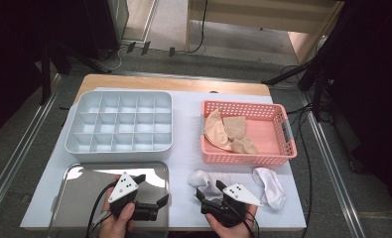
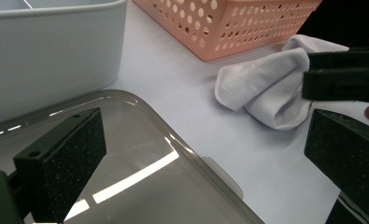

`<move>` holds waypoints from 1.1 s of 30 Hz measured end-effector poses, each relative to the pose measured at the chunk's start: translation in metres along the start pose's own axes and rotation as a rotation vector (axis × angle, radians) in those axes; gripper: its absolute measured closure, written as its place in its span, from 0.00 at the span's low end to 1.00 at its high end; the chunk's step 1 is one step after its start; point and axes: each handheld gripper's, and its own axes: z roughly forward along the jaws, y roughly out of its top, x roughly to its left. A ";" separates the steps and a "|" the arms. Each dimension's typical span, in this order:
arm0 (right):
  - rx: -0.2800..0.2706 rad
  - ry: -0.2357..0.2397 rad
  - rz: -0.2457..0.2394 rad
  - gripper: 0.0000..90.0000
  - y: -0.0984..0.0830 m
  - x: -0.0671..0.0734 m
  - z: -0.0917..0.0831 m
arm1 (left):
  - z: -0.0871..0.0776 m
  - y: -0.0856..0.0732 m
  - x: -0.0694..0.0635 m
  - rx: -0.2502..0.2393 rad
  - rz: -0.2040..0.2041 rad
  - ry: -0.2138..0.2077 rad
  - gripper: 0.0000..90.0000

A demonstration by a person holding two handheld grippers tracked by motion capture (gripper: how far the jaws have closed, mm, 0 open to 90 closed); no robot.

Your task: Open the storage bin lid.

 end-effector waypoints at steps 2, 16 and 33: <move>0.038 -0.072 -0.063 0.29 -0.003 0.005 0.008 | 0.000 0.000 0.000 0.002 0.003 -0.001 0.00; 0.031 -0.104 -0.067 0.92 -0.009 -0.018 -0.007 | -0.001 0.000 -0.001 0.004 0.000 -0.005 0.00; -0.060 0.010 0.044 0.66 -0.003 -0.012 -0.013 | 0.019 -0.005 -0.025 0.092 0.020 -0.074 0.16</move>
